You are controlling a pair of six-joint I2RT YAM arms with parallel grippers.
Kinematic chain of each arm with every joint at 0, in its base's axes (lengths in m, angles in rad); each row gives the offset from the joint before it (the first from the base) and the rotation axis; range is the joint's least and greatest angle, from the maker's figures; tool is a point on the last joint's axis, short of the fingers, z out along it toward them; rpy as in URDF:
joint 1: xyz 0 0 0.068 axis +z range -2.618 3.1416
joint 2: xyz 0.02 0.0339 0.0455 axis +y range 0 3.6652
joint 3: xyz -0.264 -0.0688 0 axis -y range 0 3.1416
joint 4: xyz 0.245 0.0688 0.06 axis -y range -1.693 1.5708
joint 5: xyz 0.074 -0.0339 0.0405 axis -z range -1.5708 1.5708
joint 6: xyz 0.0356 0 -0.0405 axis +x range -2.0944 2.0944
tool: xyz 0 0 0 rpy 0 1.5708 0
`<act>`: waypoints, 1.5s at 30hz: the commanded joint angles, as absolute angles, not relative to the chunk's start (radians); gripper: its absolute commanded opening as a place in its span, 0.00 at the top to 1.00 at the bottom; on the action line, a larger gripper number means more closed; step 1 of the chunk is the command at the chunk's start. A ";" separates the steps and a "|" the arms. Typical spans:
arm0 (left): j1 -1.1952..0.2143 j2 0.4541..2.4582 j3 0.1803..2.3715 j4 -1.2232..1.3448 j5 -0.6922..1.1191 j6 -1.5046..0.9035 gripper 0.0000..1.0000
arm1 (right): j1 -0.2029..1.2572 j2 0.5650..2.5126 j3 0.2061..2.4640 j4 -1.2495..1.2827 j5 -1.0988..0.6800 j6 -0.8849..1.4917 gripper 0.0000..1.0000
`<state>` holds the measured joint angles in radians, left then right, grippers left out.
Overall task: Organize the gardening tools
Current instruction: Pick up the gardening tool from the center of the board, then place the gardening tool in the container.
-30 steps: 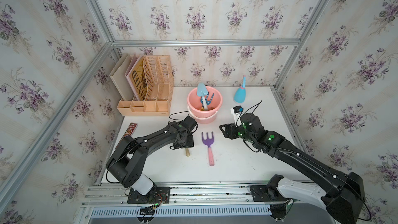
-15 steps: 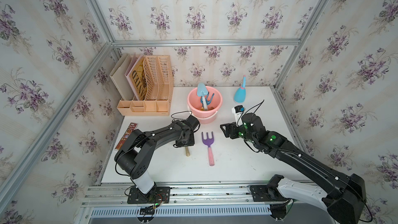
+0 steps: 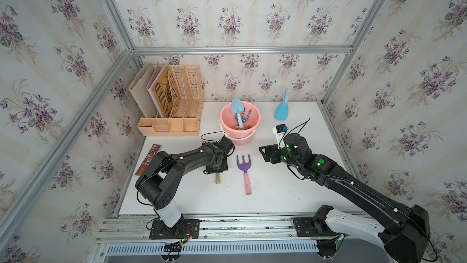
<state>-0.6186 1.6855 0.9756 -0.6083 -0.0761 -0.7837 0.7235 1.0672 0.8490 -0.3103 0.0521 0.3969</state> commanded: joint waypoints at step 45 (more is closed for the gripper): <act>-0.549 1.710 1.264 0.559 -0.100 -0.133 1.00 | 0.692 0.997 0.739 -0.194 0.048 0.460 0.19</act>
